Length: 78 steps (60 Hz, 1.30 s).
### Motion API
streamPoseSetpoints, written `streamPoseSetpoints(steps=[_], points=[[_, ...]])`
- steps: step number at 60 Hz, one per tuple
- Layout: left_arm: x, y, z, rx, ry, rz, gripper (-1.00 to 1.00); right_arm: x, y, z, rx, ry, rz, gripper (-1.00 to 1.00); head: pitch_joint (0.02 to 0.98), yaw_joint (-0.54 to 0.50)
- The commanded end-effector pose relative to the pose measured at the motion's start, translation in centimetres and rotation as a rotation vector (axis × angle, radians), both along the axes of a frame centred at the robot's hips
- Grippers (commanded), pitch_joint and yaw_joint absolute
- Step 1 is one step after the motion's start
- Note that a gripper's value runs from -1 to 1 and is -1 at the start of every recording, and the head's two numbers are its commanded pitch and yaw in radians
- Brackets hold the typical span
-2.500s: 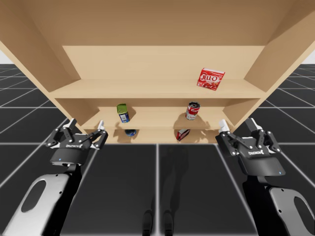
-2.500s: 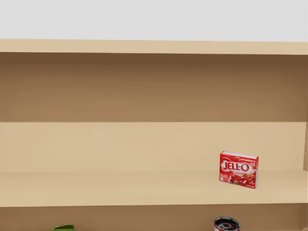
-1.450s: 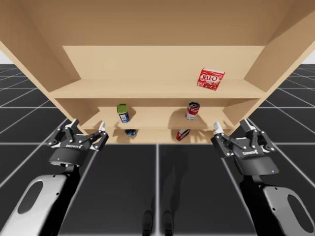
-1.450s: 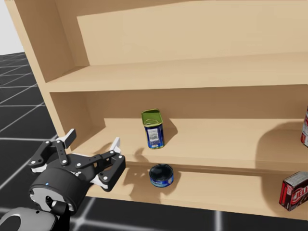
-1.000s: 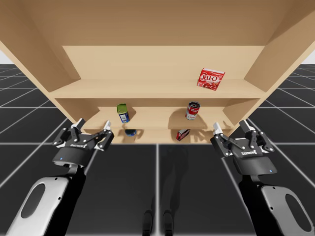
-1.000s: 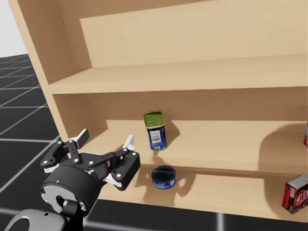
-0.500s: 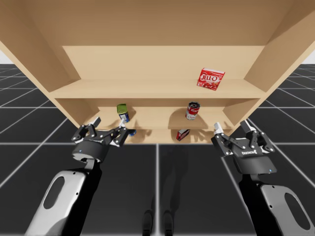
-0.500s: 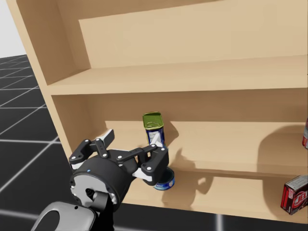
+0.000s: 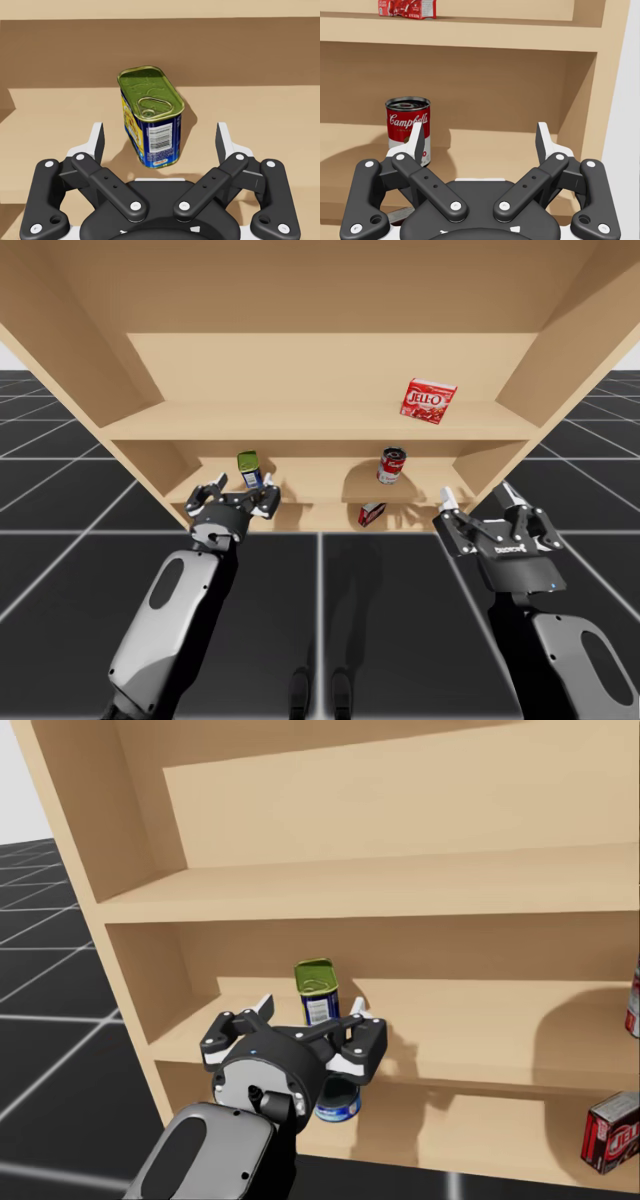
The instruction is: Retrieve the spam can from the shelves.
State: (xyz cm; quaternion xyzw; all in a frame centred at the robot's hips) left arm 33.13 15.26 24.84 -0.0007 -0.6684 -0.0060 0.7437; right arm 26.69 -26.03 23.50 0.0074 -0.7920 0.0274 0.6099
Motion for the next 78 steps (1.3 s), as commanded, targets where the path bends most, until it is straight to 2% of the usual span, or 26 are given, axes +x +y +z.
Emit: streamPoseSetpoints(steps=[1,11,20,24,32,33,34,35,36,38,48,52,63,78], points=[[2.1,-0.2,-0.5,-0.010,0.022,0.033,-1.00,0.0,-0.2,0.0,0.002,-0.002,-0.003,-1.00,0.481,0.26],[4.1,-0.2,-0.4,-0.011,0.041,0.054,-1.00,0.0,-0.3,0.1,-0.001,-0.002,-0.006,-1.00,0.478,0.26],[5.4,-0.4,-0.8,-0.037,0.085,0.068,-1.00,0.0,-0.5,0.1,-0.002,-0.002,-0.011,-1.00,0.480,0.25],[5.6,-0.5,-1.0,-0.048,0.101,0.074,-1.00,0.0,-0.5,0.1,-0.001,-0.002,-0.011,-1.00,0.479,0.25],[5.7,-0.7,-1.4,-0.037,0.110,0.087,-0.95,0.1,-0.6,0.2,0.000,-0.003,-0.012,-1.00,0.476,0.25],[5.6,-0.7,-1.5,-0.034,0.109,0.086,-0.80,0.1,-0.6,0.2,-0.001,-0.003,-0.012,-1.00,0.476,0.25],[5.6,-0.7,-1.5,-0.030,0.105,0.088,-0.44,0.1,-0.6,0.2,-0.001,-0.003,-0.011,-1.00,0.475,0.25],[5.6,-0.7,-1.5,-0.029,0.105,0.084,0.79,0.1,-0.6,0.2,0.000,-0.003,-0.012,-1.00,0.475,0.25],[5.5,-0.7,-1.5,-0.028,0.107,0.077,0.80,0.1,-0.6,0.2,0.000,-0.003,-0.013,-1.00,0.474,0.25],[5.4,-0.7,-1.5,-0.025,0.110,0.060,0.95,0.1,-0.6,0.1,0.000,-0.003,-0.013,-1.00,0.473,0.25],[4.7,-0.8,-1.1,-0.021,0.097,0.030,1.00,0.1,-0.6,0.1,-0.008,0.001,-0.012,-1.00,0.470,0.25],[4.1,-0.8,-0.6,-0.005,0.071,0.022,1.00,0.1,-0.6,0.1,-0.008,0.002,-0.012,-1.00,0.468,0.25],[1.5,-0.5,1.4,0.013,0.008,-0.002,1.00,0.2,-0.7,0.0,-0.009,0.002,-0.015,-1.00,0.461,0.25],[-2.3,0.4,3.5,0.005,-0.021,-0.035,1.00,0.2,-0.8,0.1,-0.009,0.000,-0.018,-1.00,0.460,0.25]])
